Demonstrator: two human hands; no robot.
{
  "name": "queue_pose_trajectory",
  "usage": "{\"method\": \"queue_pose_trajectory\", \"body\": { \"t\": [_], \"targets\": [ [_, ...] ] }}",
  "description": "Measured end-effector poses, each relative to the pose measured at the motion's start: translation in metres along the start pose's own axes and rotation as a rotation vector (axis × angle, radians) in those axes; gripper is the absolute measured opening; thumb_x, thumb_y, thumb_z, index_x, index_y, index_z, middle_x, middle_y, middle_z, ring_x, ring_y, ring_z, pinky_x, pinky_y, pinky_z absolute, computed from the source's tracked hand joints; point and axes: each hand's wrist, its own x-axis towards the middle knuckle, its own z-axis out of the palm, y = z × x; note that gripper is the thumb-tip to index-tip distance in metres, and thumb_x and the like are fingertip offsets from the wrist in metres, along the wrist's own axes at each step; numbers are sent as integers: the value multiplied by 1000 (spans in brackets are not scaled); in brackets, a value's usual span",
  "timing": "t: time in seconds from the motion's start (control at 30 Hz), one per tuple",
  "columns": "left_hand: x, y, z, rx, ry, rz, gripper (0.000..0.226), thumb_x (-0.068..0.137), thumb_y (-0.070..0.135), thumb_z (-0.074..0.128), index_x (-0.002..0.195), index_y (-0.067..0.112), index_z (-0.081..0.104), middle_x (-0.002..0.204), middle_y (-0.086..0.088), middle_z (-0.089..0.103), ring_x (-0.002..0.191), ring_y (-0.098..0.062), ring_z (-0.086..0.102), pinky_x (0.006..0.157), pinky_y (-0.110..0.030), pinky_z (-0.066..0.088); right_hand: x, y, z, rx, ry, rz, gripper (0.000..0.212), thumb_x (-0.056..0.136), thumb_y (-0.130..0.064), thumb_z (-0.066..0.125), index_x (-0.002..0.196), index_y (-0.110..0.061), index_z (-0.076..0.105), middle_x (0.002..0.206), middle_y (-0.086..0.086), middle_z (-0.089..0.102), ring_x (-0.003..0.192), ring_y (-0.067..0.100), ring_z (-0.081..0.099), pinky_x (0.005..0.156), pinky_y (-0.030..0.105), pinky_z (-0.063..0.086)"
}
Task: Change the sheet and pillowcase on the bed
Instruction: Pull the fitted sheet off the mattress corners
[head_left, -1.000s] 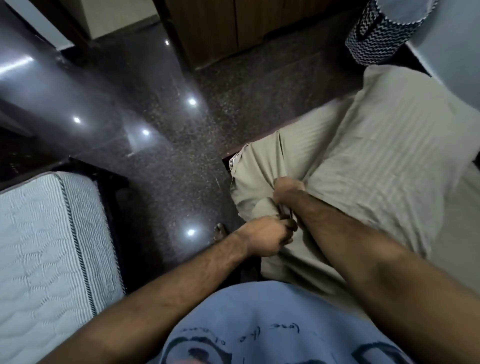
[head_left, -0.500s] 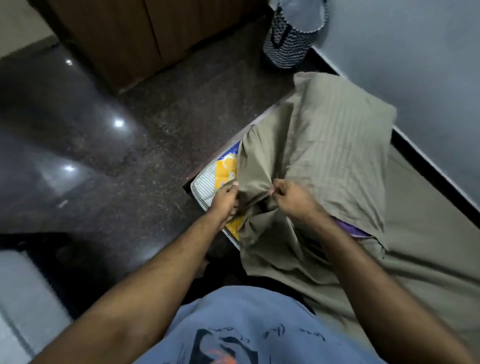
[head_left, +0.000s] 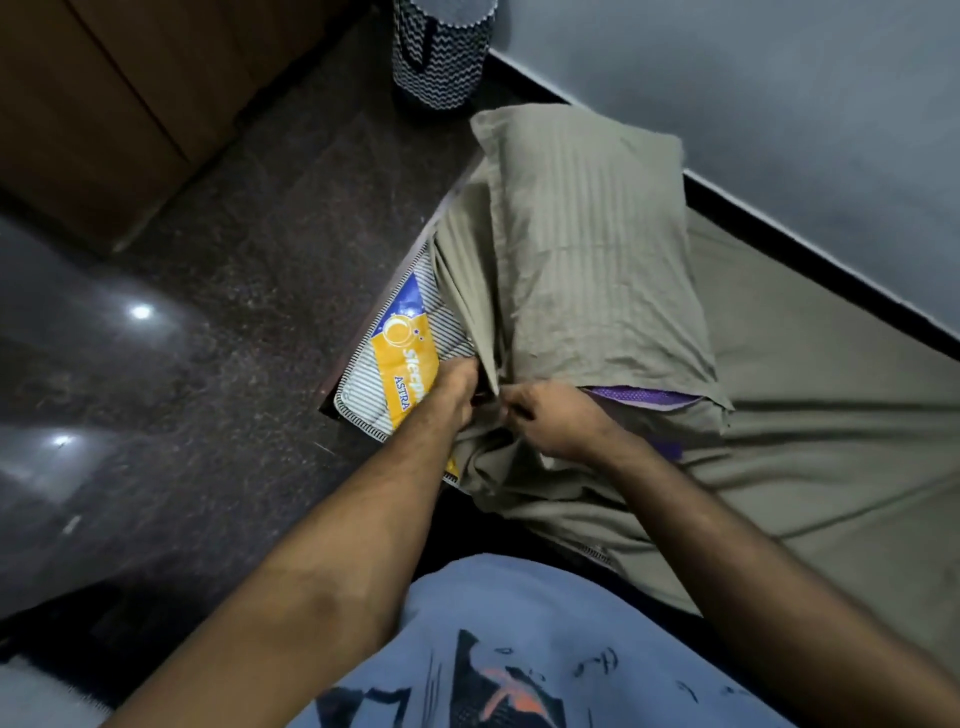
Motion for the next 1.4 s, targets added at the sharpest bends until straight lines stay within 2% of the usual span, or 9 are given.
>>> {"method": "queue_pose_trajectory", "body": {
  "t": [0.2,0.27,0.37,0.47,0.57,0.67,0.93,1.23,1.4],
  "targets": [
    [-3,22,-26,-11,102,220,30,97,17,47,107,-4,67,100,-22,71,84,-30,68,68,-31,56,25,-5,-32,-152,-337,-27,17,89,-26,59,84,-16,71,85,6,73,80,27,66,67,32,48],
    [-8,37,-34,-8,123,305,23,91,18,50,86,5,69,91,-17,70,83,-30,66,75,-40,55,47,-5,-49,-88,-422,-15,23,88,-17,58,66,-19,66,64,-5,67,61,13,62,61,25,43],
    [-17,60,-44,207,172,388,20,78,31,56,68,14,60,70,-5,62,66,-17,55,67,-31,45,100,0,-61,245,-191,95,33,91,-3,51,63,-18,59,50,-11,61,47,-3,56,53,15,43],
    [-38,69,-38,341,44,469,22,91,15,53,69,18,52,60,2,49,54,-4,43,56,-24,36,154,-2,-72,469,168,216,25,96,-16,52,86,-6,71,88,13,75,86,28,71,77,32,54],
    [-52,79,-27,495,-112,525,9,81,17,49,72,18,50,61,4,43,58,-7,37,55,-20,31,187,-11,-88,292,80,297,48,104,-39,45,121,2,64,127,25,63,121,38,59,95,35,47],
    [-59,97,-26,636,-198,558,14,86,13,49,73,18,49,67,2,42,66,-12,37,59,-22,31,213,-8,-92,150,1,301,65,103,-52,42,135,3,54,139,23,56,130,35,53,102,36,44],
    [-52,118,-28,825,-329,565,18,99,13,56,85,3,60,73,0,55,72,-12,51,69,-25,42,222,9,-115,49,-143,194,39,100,-7,41,135,2,56,141,20,56,129,34,55,105,40,46],
    [5,166,-8,653,-138,566,15,102,12,56,101,-2,63,89,-14,61,83,-20,54,73,-28,46,180,26,-106,136,82,196,32,97,-29,48,99,-6,69,113,22,68,106,38,64,80,38,47],
    [40,180,-8,719,-260,346,18,105,23,53,88,18,57,75,6,58,68,-4,50,49,-12,39,160,18,-100,214,157,293,29,98,-26,49,92,-4,67,106,24,68,99,39,64,77,41,45]
  ]
}}
